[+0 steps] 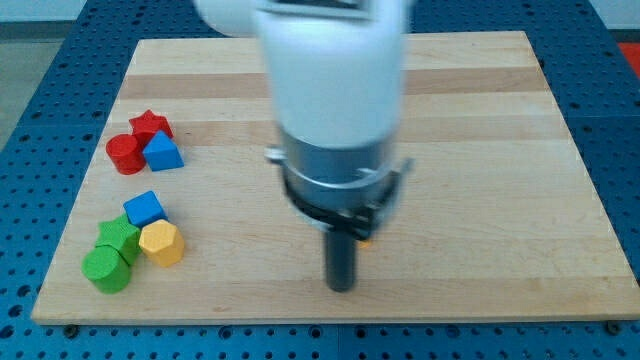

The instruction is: Slide the heart into the bottom right of the hexagon

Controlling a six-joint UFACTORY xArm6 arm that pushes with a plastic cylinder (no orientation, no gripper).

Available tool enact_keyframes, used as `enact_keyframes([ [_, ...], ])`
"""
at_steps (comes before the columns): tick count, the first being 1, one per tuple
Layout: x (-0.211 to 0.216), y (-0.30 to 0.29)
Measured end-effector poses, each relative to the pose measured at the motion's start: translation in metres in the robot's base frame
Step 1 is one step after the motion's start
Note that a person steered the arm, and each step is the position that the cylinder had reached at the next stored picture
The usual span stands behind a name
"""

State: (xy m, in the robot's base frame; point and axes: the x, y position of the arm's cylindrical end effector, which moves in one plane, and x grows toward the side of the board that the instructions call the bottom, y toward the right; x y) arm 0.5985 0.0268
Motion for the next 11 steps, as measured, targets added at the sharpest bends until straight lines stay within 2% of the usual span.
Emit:
enact_keyframes([
  [1, -0.008, 0.055],
  [3, -0.067, 0.059],
  [5, -0.071, 0.006],
  [8, -0.034, -0.049],
  [11, -0.027, -0.115],
])
